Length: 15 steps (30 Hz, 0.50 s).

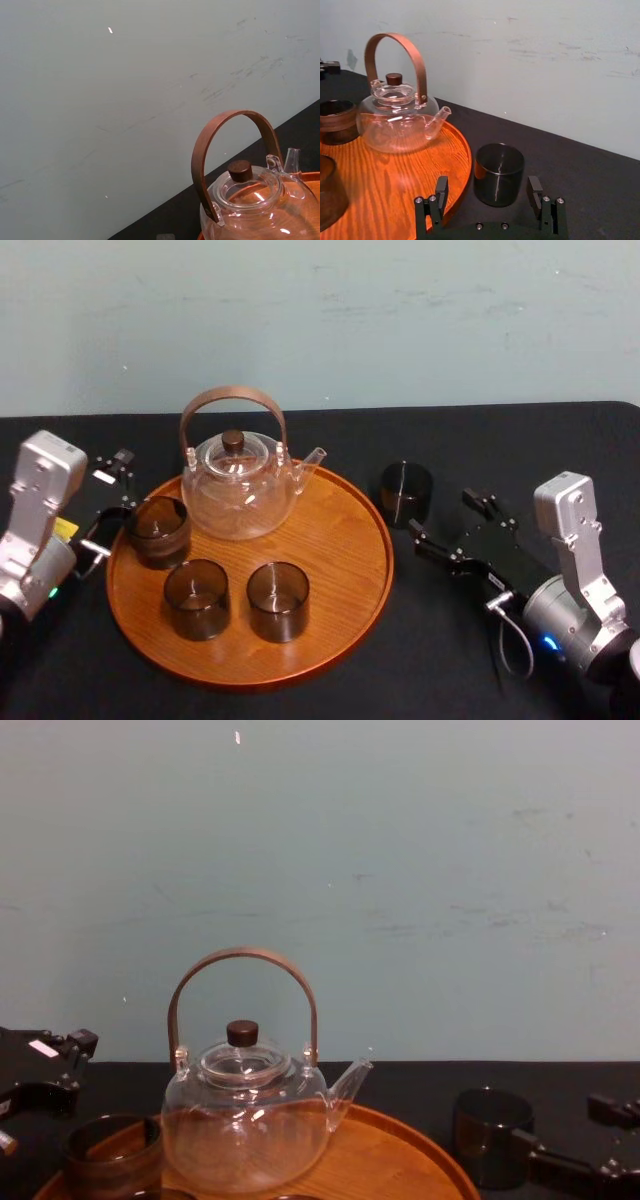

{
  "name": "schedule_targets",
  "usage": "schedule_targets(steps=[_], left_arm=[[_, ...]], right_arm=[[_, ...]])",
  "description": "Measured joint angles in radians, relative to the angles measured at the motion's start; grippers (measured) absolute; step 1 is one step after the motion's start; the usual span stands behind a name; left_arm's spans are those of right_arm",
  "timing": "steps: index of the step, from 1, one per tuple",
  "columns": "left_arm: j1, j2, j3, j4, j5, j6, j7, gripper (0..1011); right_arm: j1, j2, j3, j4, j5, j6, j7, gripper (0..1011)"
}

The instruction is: Pick up the glass from the table and place it on the tray.

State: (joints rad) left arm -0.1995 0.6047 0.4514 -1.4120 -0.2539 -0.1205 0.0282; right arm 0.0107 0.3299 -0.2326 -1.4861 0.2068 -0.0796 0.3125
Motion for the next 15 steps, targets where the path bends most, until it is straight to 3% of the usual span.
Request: schedule_targets(steps=[15], left_arm=[[0.000, 0.000, 0.000, 0.000, 0.000, 0.000, 0.000, 0]], right_arm=[[0.043, -0.014, 0.004, 0.053, -0.010, 0.011, 0.001, 1002]])
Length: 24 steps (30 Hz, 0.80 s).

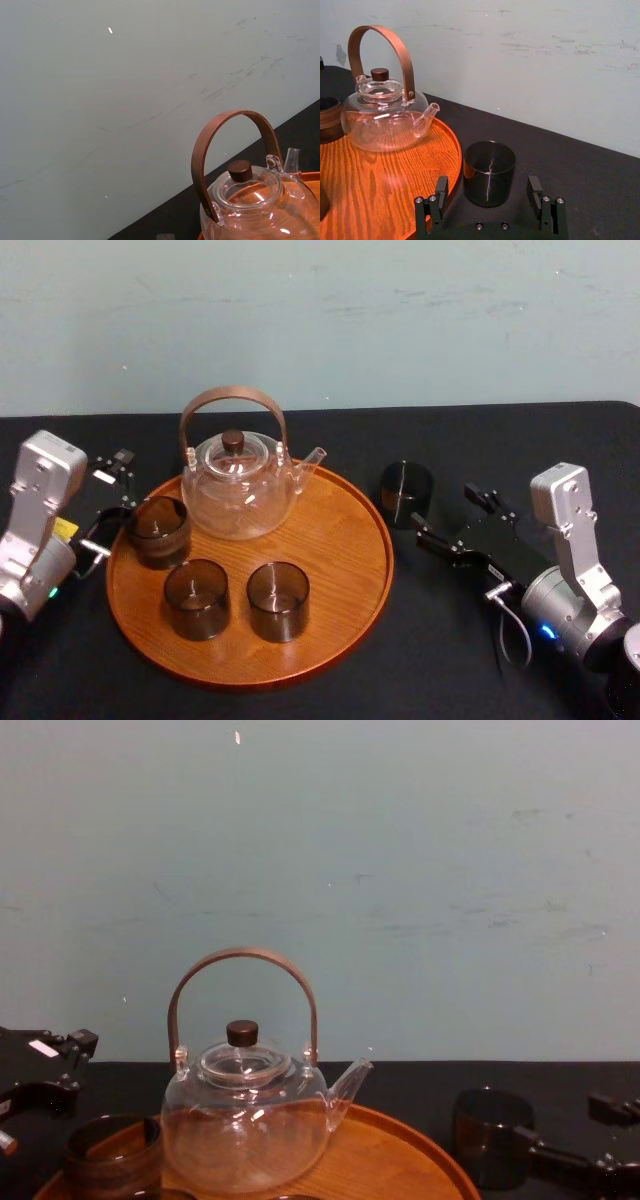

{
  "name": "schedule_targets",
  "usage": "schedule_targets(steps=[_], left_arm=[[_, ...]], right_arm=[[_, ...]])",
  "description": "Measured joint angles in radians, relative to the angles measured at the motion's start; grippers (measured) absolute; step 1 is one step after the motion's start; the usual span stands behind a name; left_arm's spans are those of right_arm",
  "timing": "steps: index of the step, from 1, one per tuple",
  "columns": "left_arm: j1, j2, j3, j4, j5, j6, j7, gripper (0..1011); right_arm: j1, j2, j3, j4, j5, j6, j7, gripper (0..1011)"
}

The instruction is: Pick up the glass from the table and place it on the tray.

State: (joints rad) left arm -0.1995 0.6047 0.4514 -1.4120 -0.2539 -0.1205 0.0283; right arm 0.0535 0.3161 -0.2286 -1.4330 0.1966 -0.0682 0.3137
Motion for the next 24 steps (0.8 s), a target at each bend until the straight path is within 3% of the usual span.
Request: schedule_targets(steps=[24], left_arm=[[0.000, 0.000, 0.000, 0.000, 0.000, 0.000, 0.000, 0]], right_arm=[[0.148, -0.025, -0.034, 0.186, -0.015, -0.021, 0.046, 1002]])
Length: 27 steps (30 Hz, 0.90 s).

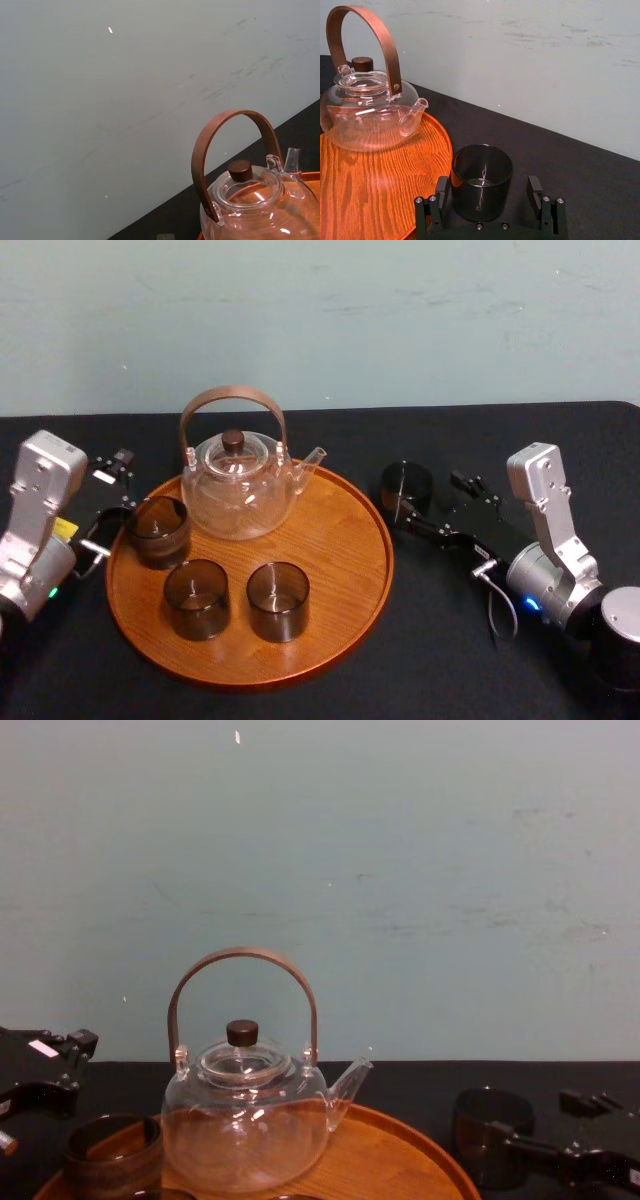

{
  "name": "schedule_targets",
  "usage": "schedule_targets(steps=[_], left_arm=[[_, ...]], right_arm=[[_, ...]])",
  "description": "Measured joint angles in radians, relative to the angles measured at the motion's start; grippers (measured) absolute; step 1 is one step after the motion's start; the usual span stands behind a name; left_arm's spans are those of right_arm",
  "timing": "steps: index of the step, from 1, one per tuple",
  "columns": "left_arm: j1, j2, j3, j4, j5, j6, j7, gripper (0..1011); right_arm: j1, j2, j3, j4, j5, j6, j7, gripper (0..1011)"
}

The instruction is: Pick up the glass from the table and place it on the tray.

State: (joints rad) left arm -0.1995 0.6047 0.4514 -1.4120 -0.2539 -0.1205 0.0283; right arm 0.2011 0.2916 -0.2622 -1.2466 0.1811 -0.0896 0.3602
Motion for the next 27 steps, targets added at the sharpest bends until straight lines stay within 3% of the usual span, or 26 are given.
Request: schedule_targets(steps=[27], left_arm=[[0.000, 0.000, 0.000, 0.000, 0.000, 0.000, 0.000, 0]], right_arm=[[0.134, -0.023, -0.041, 0.192, 0.030, -0.086, 0.088, 1002]])
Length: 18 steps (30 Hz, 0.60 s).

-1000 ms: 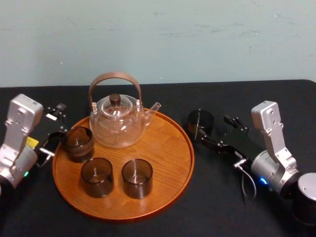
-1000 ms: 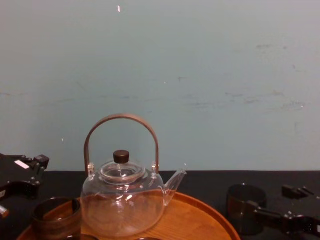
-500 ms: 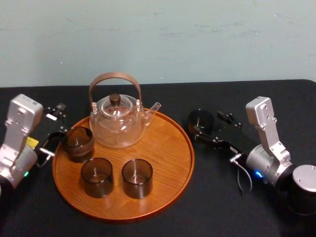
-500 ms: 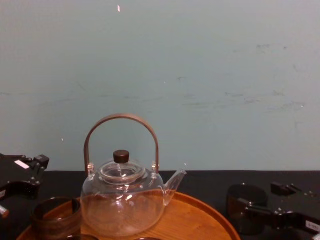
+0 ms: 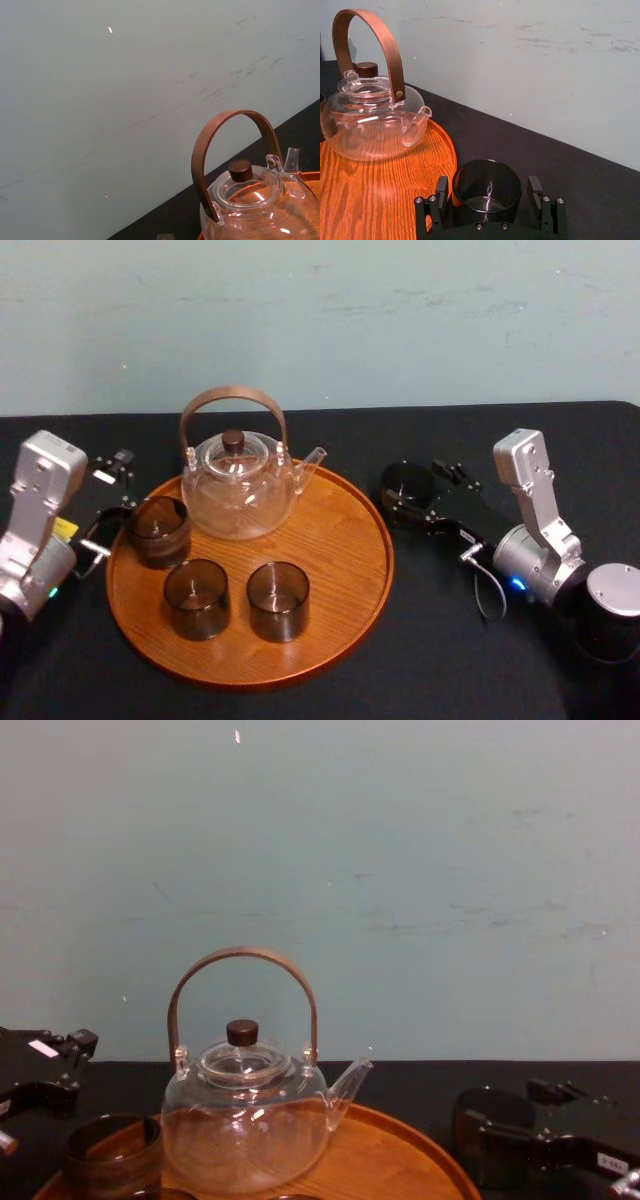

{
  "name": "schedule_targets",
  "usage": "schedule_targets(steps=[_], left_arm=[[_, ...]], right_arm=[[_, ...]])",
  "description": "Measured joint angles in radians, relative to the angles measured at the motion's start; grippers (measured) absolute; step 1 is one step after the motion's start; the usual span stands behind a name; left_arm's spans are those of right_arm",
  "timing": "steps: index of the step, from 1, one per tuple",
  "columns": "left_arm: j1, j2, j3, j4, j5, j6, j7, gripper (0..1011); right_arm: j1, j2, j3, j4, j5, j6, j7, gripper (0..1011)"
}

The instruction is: Pick up the glass from the table and place it on the tray.

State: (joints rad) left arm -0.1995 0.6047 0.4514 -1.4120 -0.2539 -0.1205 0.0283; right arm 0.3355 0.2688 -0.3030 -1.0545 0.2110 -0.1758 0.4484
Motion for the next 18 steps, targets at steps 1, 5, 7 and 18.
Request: schedule_targets(steps=[1, 5, 7, 18], left_arm=[[0.000, 0.000, 0.000, 0.000, 0.000, 0.000, 0.000, 0], [0.000, 0.000, 0.000, 0.000, 0.000, 0.000, 0.000, 0], [0.000, 0.000, 0.000, 0.000, 0.000, 0.000, 0.000, 0], [0.000, 0.000, 0.000, 0.000, 0.000, 0.000, 0.000, 0]], right_arm=[[0.002, -0.001, -0.001, 0.004, 0.002, -0.001, 0.001, 1002], [0.011, -0.003, -0.003, 0.019, 0.008, -0.003, 0.009, 1002], [0.015, -0.005, -0.005, 0.027, 0.012, -0.004, 0.012, 1002], [0.029, -0.010, -0.009, 0.056, 0.032, -0.006, 0.029, 1002]])
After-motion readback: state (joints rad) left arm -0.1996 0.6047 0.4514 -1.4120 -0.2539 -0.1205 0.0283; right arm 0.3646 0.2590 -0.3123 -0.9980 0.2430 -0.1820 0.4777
